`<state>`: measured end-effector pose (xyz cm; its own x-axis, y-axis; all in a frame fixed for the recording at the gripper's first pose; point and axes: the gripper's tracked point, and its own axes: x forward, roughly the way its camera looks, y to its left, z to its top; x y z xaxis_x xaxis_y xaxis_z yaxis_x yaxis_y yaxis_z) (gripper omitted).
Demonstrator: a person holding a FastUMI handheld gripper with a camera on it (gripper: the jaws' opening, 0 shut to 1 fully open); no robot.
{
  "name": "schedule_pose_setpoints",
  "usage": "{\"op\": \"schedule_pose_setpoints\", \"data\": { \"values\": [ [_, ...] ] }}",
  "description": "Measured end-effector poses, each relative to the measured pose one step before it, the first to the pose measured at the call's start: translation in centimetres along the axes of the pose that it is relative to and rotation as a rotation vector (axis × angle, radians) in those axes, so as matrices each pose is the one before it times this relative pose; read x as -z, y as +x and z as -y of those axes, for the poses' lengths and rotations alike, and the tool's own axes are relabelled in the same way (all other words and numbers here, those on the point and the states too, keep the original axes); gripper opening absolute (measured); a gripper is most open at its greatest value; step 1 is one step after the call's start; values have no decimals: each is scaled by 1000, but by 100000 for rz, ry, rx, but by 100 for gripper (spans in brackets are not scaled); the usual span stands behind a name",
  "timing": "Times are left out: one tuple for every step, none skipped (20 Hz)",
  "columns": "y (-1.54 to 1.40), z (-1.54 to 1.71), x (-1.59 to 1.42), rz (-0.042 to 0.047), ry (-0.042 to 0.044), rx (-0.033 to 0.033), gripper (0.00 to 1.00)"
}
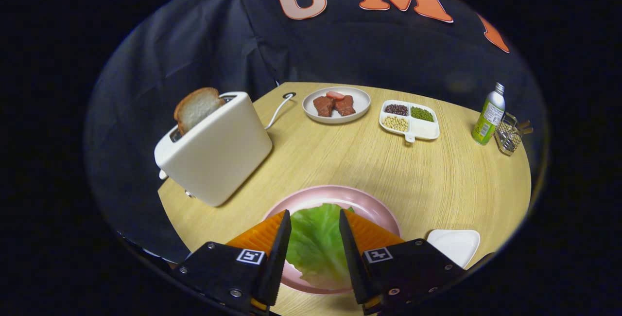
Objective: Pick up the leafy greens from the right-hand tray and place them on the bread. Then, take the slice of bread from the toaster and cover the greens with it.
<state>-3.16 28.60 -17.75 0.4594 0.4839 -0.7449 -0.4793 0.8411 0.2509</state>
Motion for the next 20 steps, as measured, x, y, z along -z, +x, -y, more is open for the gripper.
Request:
{"op": "schedule_pose_setpoints", "data": {
  "values": [
    [-139,-608,-1190,1033,-81,-458,66],
    [-173,-748,-1241,1157,-477,138,70],
    [-97,-951,-1039,697,-603,-622,74],
    [18,-1090,-1052,755,68,-1517,76],
    [-153,-1327,-899,370,767,-2126,80],
    [146,-1396,-844,-181,1233,-2447,82],
    [238,-1220,-831,-326,1032,-2508,85],
    [387,-1201,-847,-189,177,-1599,86],
    [296,-905,-918,137,-911,-770,88],
    [360,-825,-1167,762,-1287,-429,89],
    [506,-896,-782,116,-388,-1004,91],
    [259,-1138,-669,-254,486,-2090,91],
    [310,-1305,-538,-300,1043,-2370,91],
    [288,-1186,-556,-914,1099,-2141,91],
    [315,-759,-630,-305,1251,-1272,92],
    [400,-522,-566,-528,1185,-752,91],
    [549,-483,-427,-524,1750,-602,91],
    [595,-297,-163,-1153,1665,-26,92],
    [560,-70,32,-1896,2233,668,91],
    [567,-205,93,-1837,2105,-696,91]
  ]
}}
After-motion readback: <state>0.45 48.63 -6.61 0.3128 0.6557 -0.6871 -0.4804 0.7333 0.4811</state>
